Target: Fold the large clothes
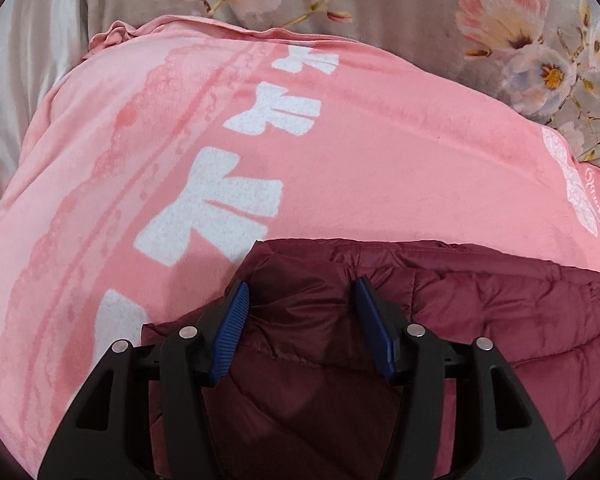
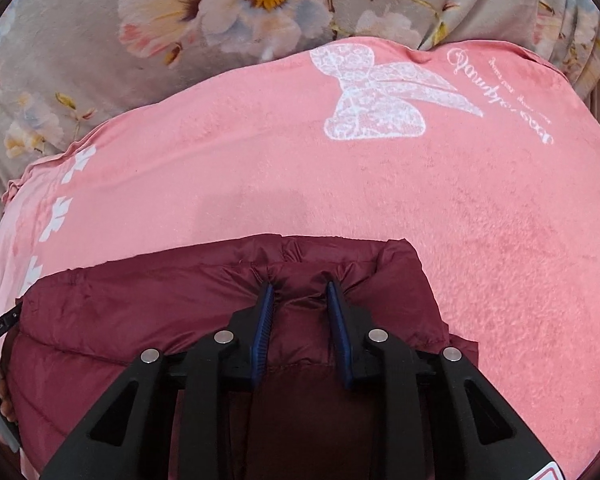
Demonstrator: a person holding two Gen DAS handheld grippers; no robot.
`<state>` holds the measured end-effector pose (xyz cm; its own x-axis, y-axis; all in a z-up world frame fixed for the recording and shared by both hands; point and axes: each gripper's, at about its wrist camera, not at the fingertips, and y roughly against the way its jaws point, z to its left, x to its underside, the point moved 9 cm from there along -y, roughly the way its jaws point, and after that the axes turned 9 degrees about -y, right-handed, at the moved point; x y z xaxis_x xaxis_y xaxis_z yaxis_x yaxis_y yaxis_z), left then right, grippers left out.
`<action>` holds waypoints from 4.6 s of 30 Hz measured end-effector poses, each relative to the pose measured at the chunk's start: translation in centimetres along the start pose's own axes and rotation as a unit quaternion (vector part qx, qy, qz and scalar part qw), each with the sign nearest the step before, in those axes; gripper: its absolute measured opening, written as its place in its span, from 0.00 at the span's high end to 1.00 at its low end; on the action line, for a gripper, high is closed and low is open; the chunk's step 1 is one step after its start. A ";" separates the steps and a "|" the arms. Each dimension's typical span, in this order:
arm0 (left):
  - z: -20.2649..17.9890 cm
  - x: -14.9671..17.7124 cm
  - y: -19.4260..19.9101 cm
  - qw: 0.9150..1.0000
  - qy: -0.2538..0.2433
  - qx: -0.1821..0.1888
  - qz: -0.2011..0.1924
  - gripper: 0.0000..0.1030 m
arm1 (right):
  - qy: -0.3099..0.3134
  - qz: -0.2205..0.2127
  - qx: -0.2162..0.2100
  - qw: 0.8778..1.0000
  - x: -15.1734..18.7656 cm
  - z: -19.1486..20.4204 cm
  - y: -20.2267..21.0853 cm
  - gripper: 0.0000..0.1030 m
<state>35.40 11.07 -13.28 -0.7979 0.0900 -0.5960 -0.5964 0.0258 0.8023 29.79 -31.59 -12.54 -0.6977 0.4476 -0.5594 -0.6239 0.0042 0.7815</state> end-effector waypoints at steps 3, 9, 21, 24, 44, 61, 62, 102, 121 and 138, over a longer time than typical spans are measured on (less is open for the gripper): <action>0.1 0.3 -0.6 1.000 0.004 -0.003 -0.004 0.45 | 0.004 -0.006 0.005 1.000 0.3 0.0 -0.3 0.75; -0.1 0.6 -0.8 1.000 0.000 -0.014 -0.015 0.43 | 0.011 -0.015 0.009 1.000 0.5 -0.1 -0.8 0.74; 0.0 0.5 -0.6 1.000 0.001 -0.017 -0.018 0.40 | 0.011 -0.042 -0.014 0.999 0.7 3.3 4.4 0.73; 1.3 0.7 2.1 0.999 0.038 0.012 -0.023 0.40 | 0.065 -0.044 -0.040 0.996 2.4 8.5 7.1 0.73; 4.5 10.7 7.0 0.983 0.111 0.140 0.029 0.11 | 0.131 0.041 -0.062 0.989 12.8 18.2 1.7 0.78; -1.3 5.6 15.0 0.966 0.105 0.236 -0.025 0.88 | 0.074 0.024 -0.128 0.989 13.2 14.7 8.3 0.78; -1.8 5.1 16.1 0.966 0.096 0.236 -0.033 0.89 | 0.071 0.024 -0.129 0.989 13.7 13.8 9.4 0.79; -39.2 4.3 19.6 0.951 -0.199 0.234 -0.028 0.92 | -0.104 -0.009 -0.118 0.987 17.6 -6.6 19.6 0.94; -44.0 10.0 12.3 0.951 -0.237 0.192 0.038 0.91 | -0.158 -0.021 -0.105 0.982 16.5 -12.7 19.2 0.90; -36.3 2.1 23.4 0.939 -0.122 0.309 -0.084 0.33 | -0.144 -0.093 -0.124 0.977 6.5 -11.4 24.5 0.54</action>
<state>16.60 -24.29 3.07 -0.6084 0.2571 -0.7508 -0.4867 0.6264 0.6089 5.94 -38.79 -0.15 -0.4584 0.6927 -0.5568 -0.8217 -0.0915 0.5626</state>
